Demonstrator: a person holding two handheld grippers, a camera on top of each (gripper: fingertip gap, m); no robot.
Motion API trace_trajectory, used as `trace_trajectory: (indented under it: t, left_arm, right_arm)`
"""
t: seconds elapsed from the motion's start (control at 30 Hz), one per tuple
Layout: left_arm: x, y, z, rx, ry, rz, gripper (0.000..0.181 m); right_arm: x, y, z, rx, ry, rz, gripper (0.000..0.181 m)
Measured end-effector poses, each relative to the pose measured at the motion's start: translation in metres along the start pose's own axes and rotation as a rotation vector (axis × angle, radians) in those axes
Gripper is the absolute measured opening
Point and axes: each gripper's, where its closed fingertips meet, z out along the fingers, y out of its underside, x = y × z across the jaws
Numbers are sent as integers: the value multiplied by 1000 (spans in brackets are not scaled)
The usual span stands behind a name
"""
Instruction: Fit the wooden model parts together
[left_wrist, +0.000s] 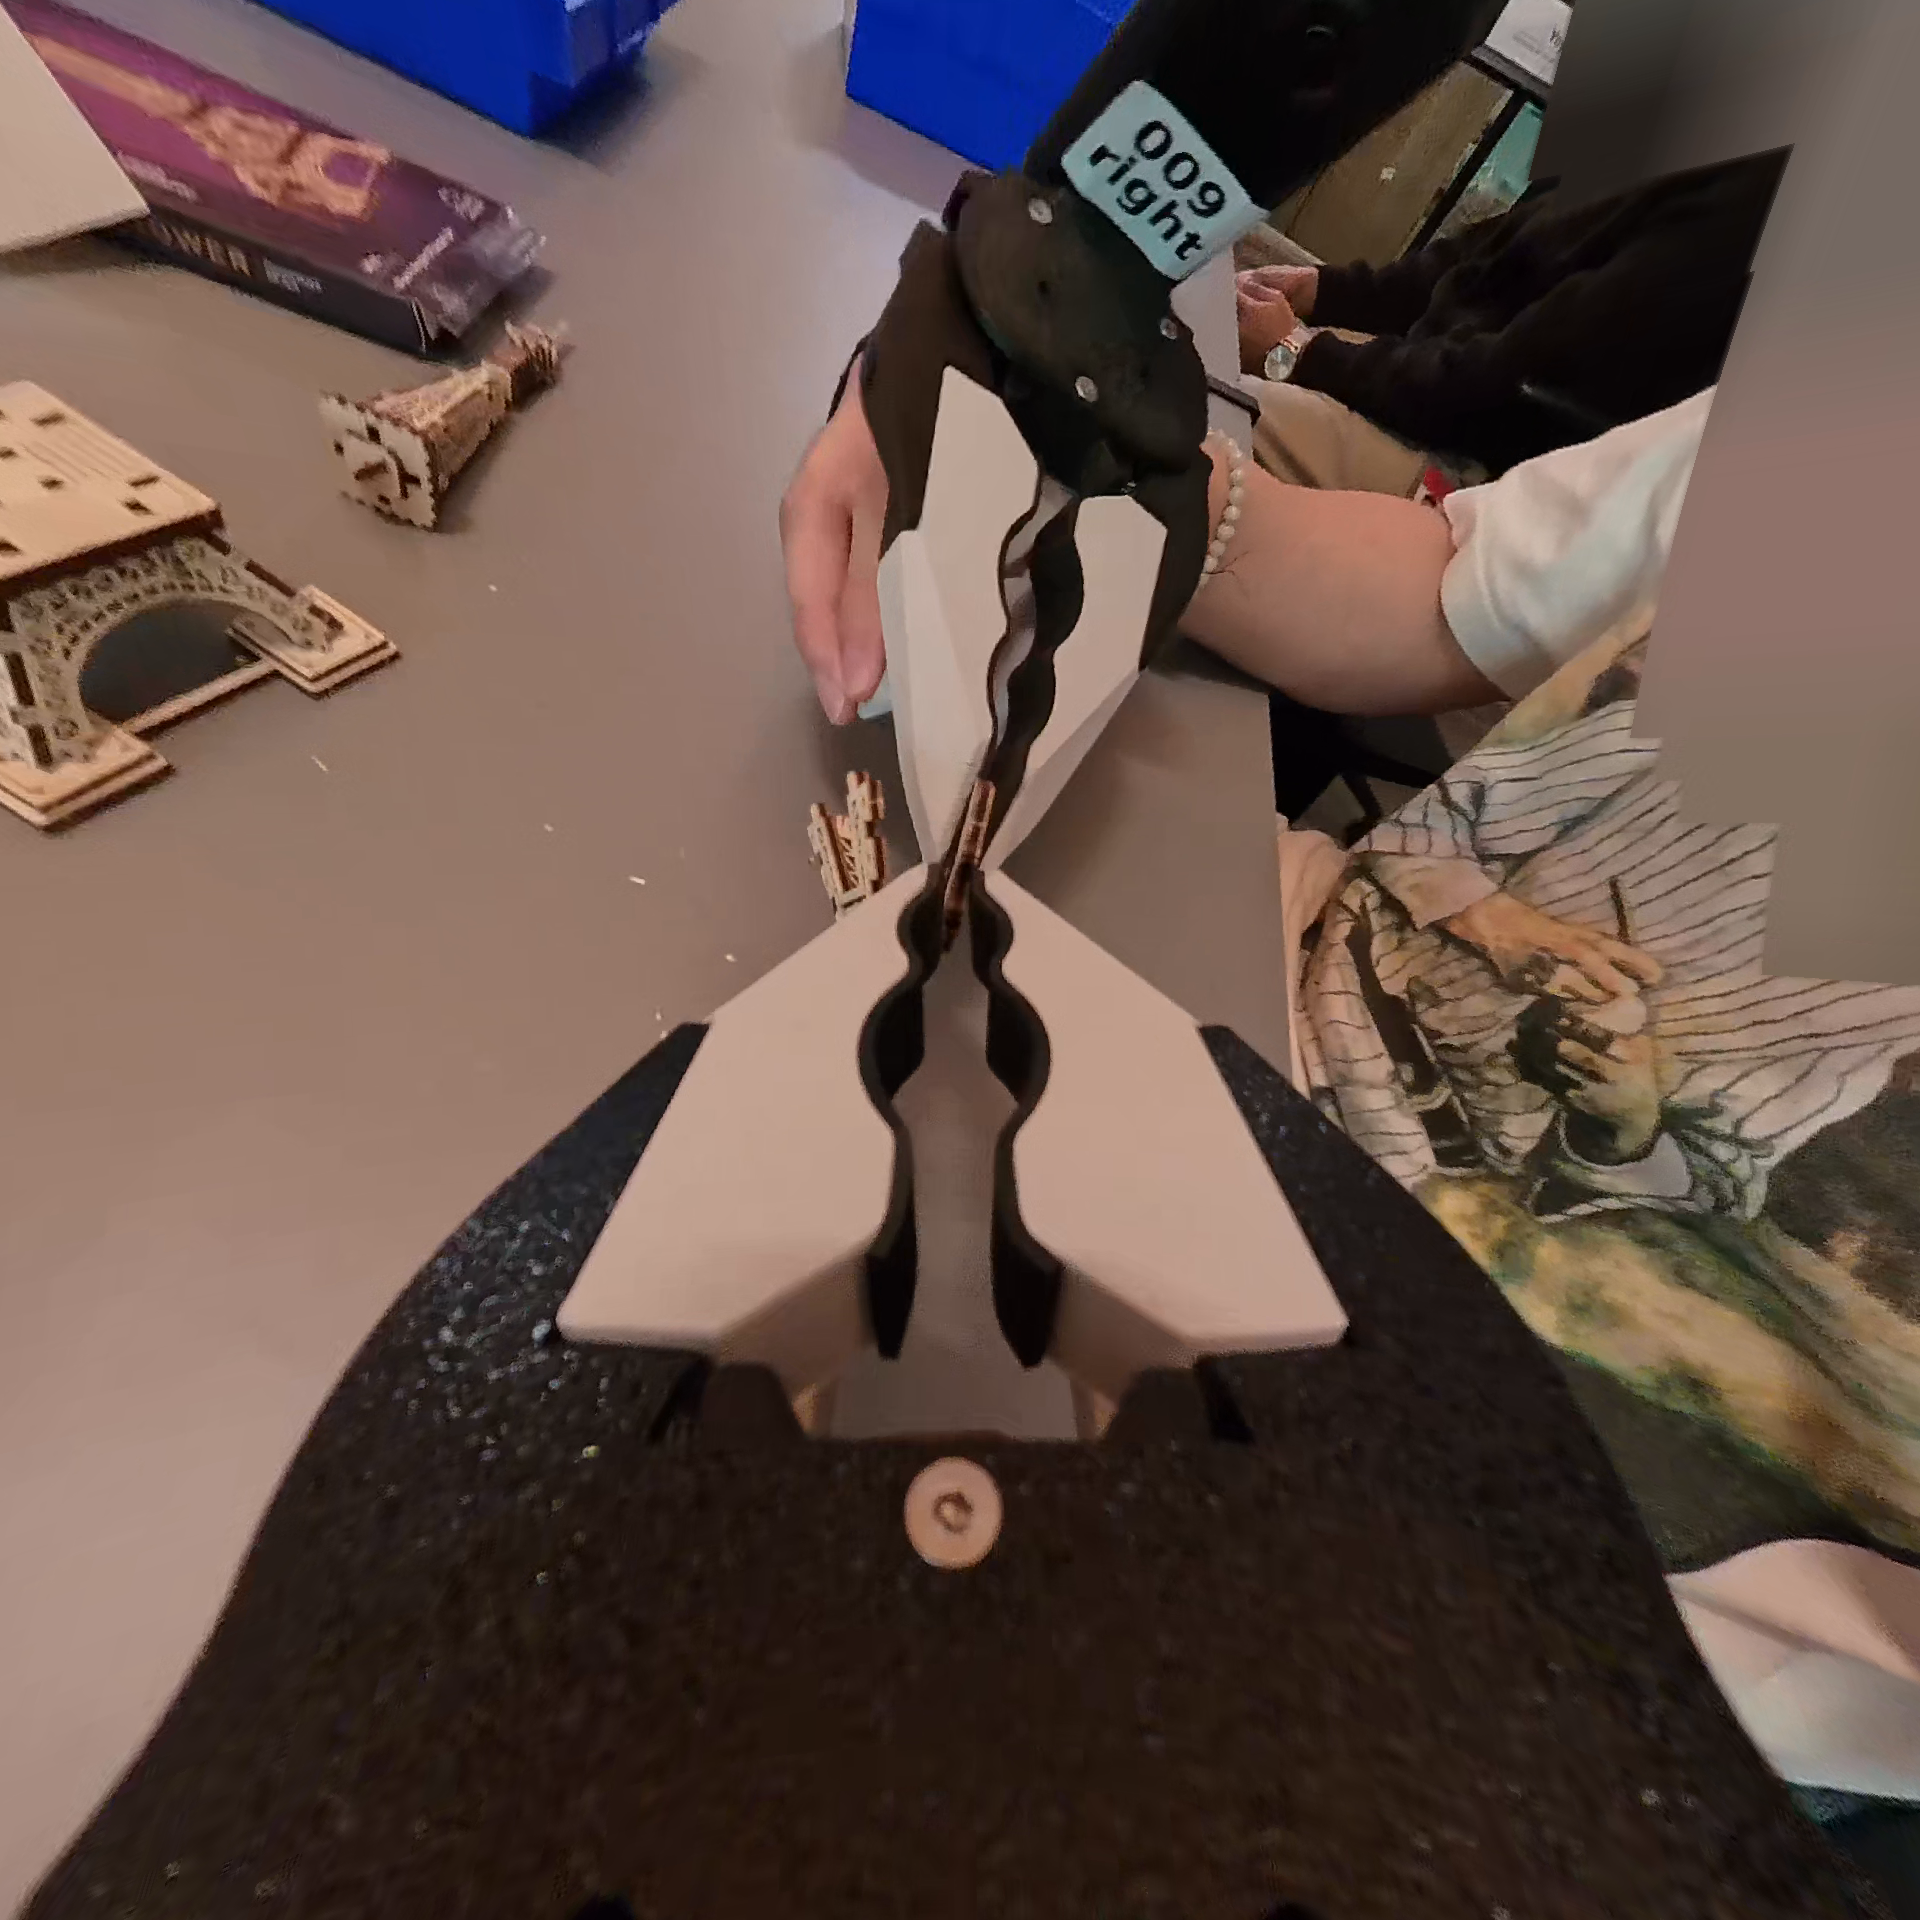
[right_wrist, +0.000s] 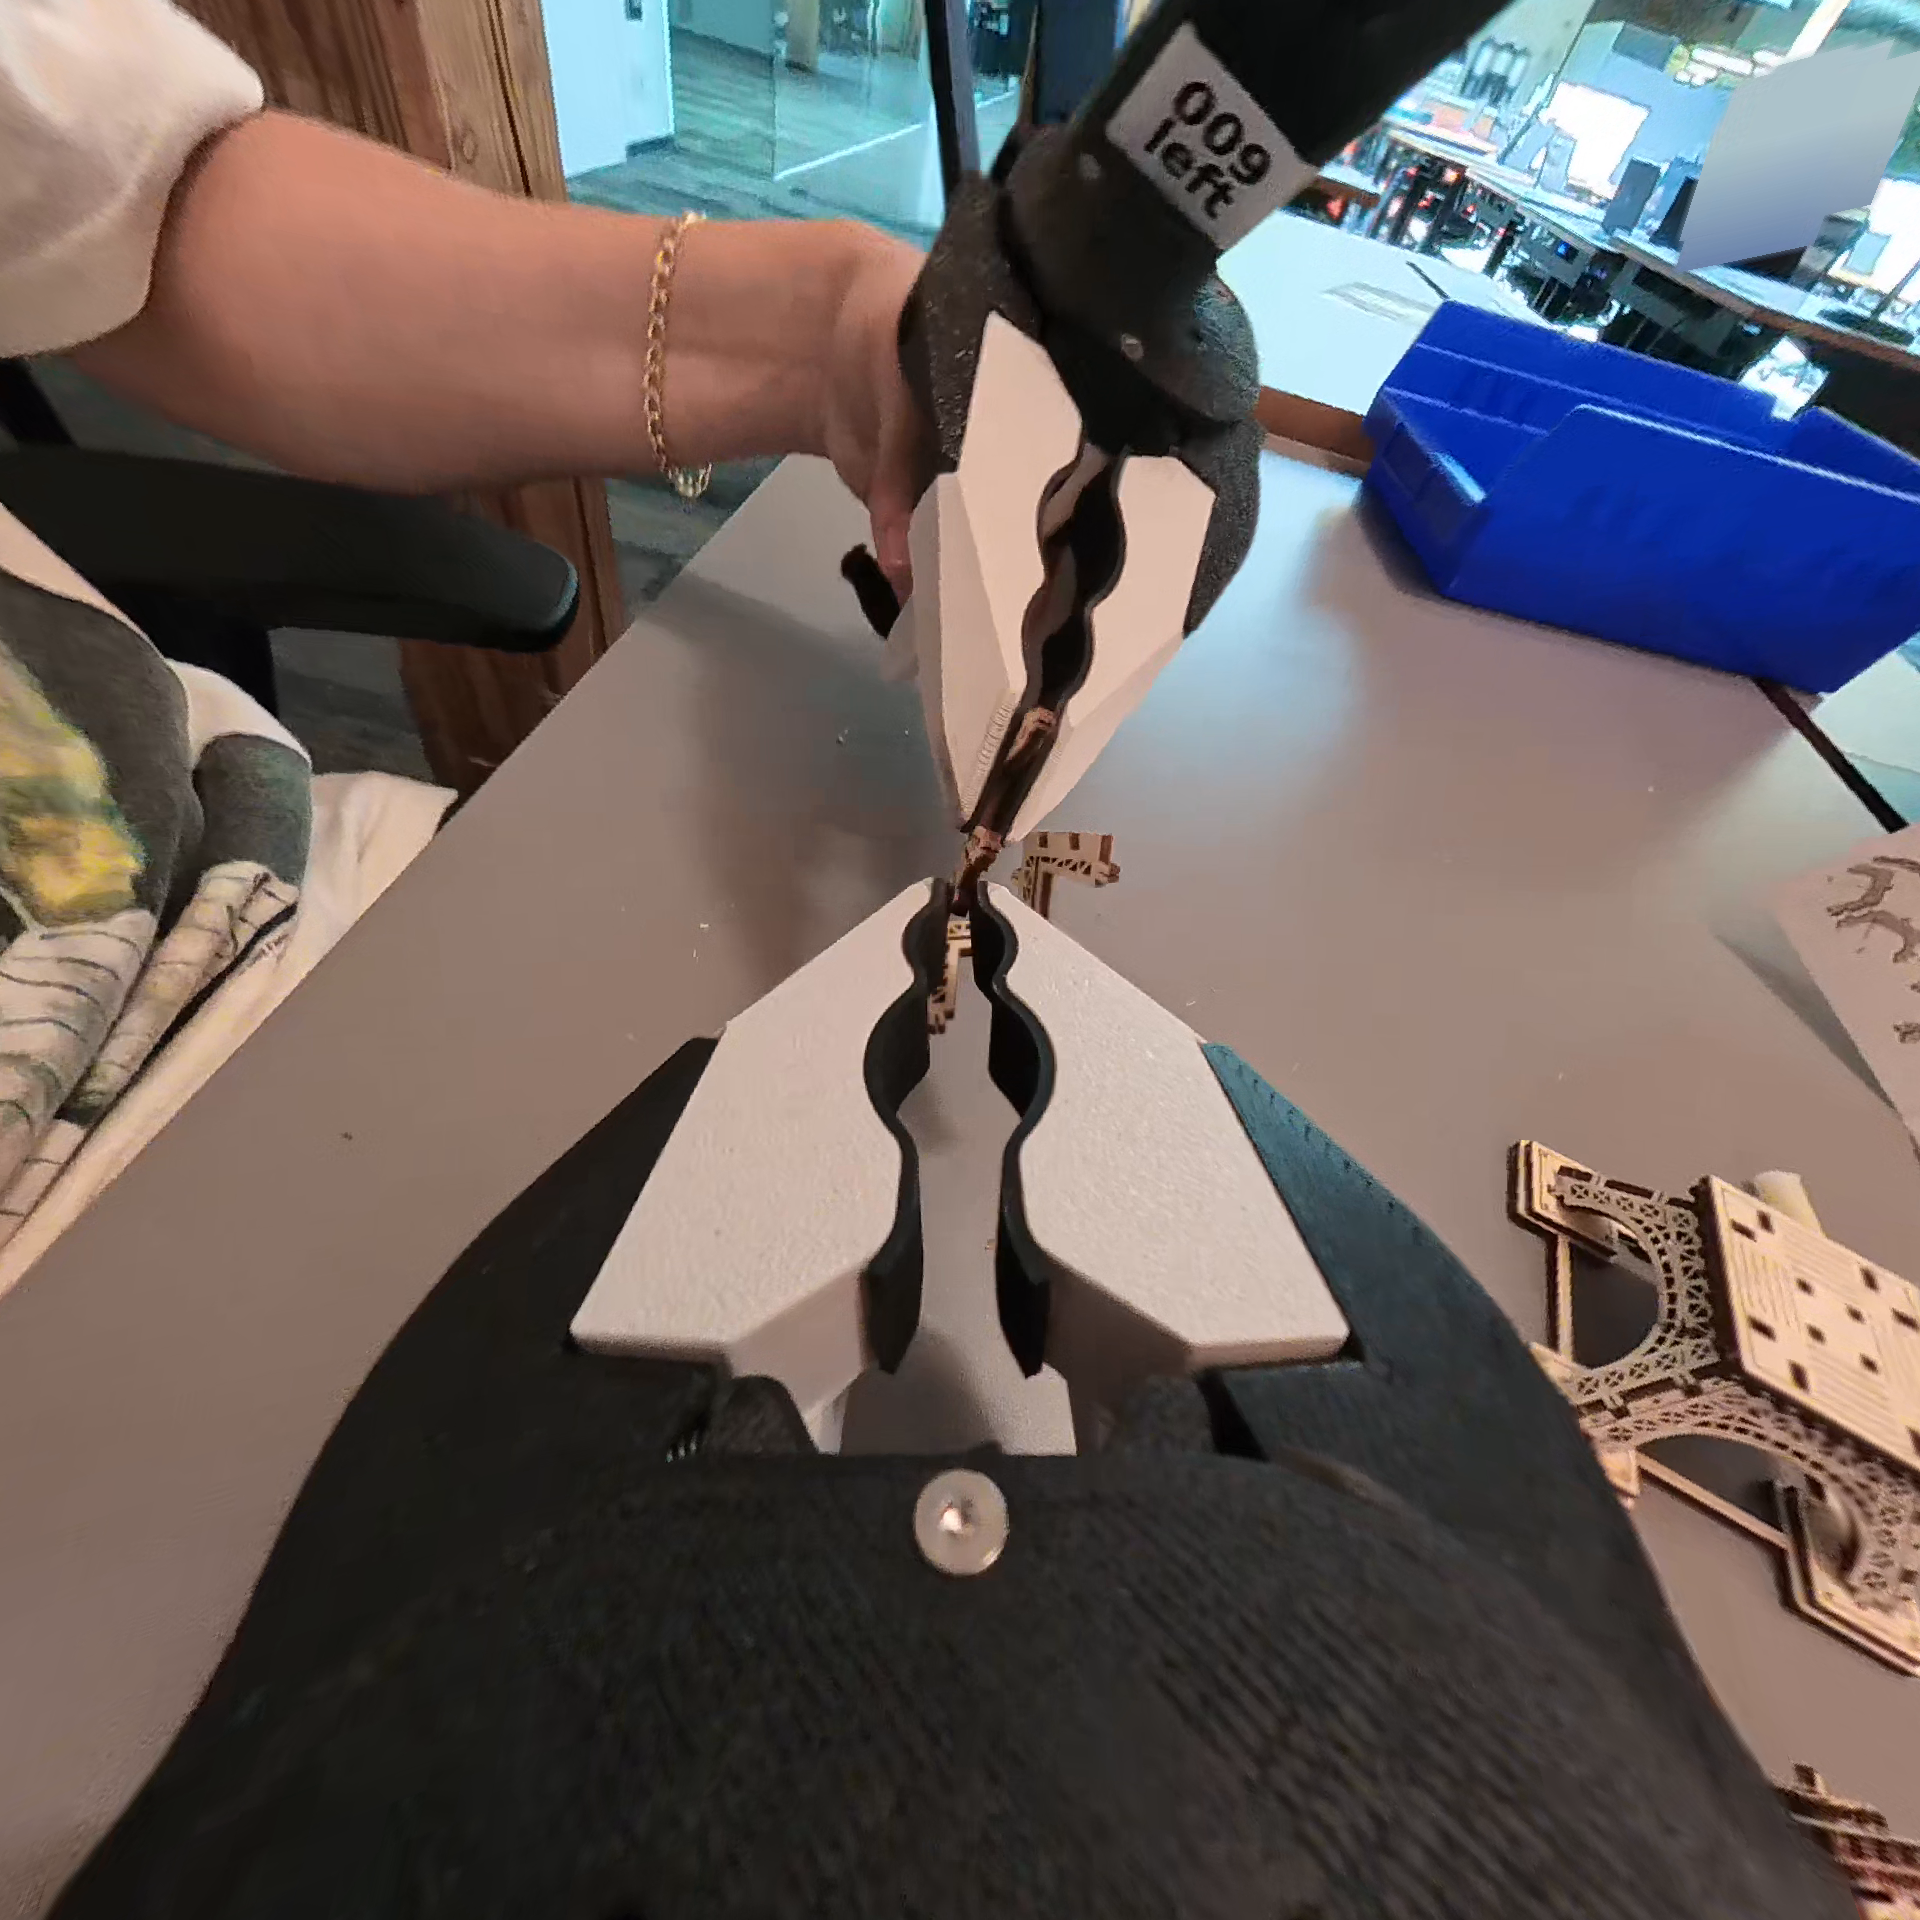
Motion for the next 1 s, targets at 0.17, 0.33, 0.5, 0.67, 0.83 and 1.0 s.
trace_trajectory:
  t: [0.17, 0.33, 0.5, 0.67, 0.83, 1.0]
  left_arm:
    - [5, 1, -2, -9, 90, -143, 3]
    - [8, 7, -2, -52, 149, -214, 4]
    - [1, 10, -2, -42, 115, -225, 1]
    - [-7, 7, -1, -11, 7, -114, 0]
    - [-11, 1, 0, 5, -93, 55, 0]
    - [-12, -5, 2, 6, -152, 171, 0]
  right_arm:
    - [-5, -3, 1, 12, -3, -89, 2]
    - [-9, -2, 4, -15, 9, -224, 3]
    - [-1, 8, 8, -71, 63, -221, 5]
    - [7, 11, 7, -65, 75, -62, 5]
    - [12, 3, 2, -11, 51, 134, 9]
    - [18, -3, -4, 44, 60, 206, 3]
